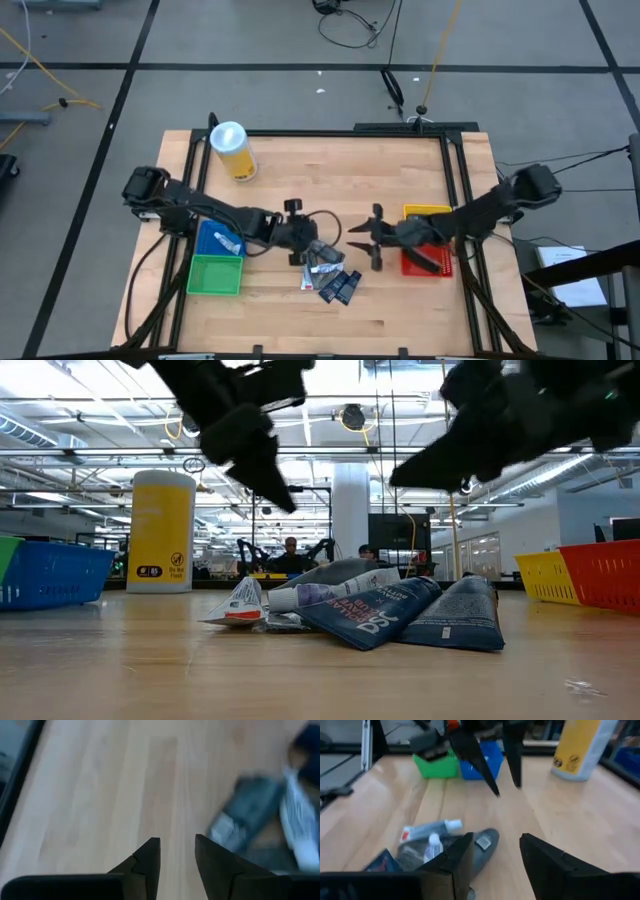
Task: Pick & Place Travel size toiletries
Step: Put the black deodorant into the yellow basket
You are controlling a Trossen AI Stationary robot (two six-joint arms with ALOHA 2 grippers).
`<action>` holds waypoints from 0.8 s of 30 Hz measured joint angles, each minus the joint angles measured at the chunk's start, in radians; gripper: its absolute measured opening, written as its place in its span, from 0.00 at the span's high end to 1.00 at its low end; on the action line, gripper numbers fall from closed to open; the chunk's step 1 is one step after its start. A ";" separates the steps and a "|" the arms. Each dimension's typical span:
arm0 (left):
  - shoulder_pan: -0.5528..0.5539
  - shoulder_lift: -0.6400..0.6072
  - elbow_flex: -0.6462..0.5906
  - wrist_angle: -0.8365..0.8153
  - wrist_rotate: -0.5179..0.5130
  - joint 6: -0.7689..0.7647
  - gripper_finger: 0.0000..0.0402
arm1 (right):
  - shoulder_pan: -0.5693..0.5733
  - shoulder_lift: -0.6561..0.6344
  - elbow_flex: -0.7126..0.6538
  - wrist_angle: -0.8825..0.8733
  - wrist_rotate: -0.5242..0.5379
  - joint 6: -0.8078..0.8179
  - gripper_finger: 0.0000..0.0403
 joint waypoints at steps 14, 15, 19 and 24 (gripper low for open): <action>0.023 -0.158 -0.259 0.011 0.074 -0.126 0.70 | -0.044 0.136 0.000 0.065 -0.057 0.012 0.38; 0.031 -0.183 -0.290 0.072 0.091 -0.116 0.70 | -0.044 0.138 0.000 0.067 -0.056 0.009 0.38; 0.052 -0.228 -0.437 0.424 0.214 -0.050 0.67 | -0.045 0.142 0.002 0.104 -0.058 -0.004 0.37; 0.053 -0.146 -0.541 0.849 0.312 0.080 0.58 | -0.045 0.142 0.000 0.117 -0.060 -0.026 0.38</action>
